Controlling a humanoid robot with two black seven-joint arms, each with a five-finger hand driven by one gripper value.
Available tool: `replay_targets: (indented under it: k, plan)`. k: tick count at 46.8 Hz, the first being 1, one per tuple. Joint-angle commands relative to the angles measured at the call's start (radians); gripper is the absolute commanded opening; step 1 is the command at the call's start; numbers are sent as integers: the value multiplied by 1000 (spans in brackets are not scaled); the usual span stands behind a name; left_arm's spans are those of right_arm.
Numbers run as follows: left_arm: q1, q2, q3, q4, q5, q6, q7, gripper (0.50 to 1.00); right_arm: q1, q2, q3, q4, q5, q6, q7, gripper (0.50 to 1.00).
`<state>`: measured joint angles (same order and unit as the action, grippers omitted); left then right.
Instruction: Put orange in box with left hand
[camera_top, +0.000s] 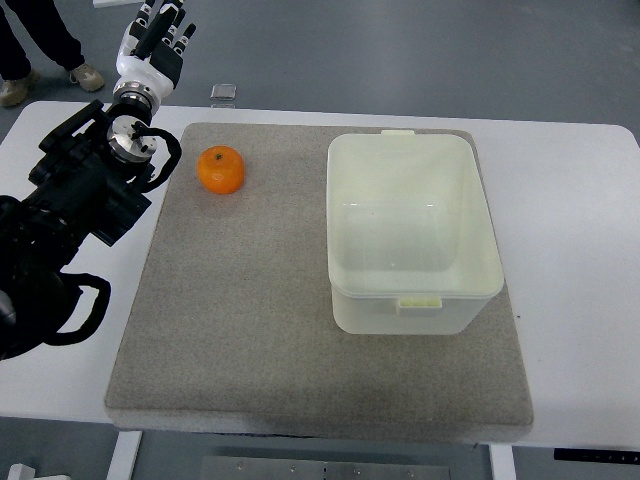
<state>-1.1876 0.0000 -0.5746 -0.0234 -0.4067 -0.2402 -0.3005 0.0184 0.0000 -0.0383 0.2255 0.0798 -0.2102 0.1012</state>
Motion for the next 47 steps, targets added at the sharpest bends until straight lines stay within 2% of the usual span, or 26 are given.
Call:
replay_targets:
  k: [1, 47]
  plan:
    - [2, 0, 1, -1, 0, 1, 0, 988, 0, 0, 0, 0, 0, 0, 0, 944]
    - [5, 0, 10, -1, -4, 4, 1, 988, 0, 0, 0, 0, 0, 0, 0, 944]
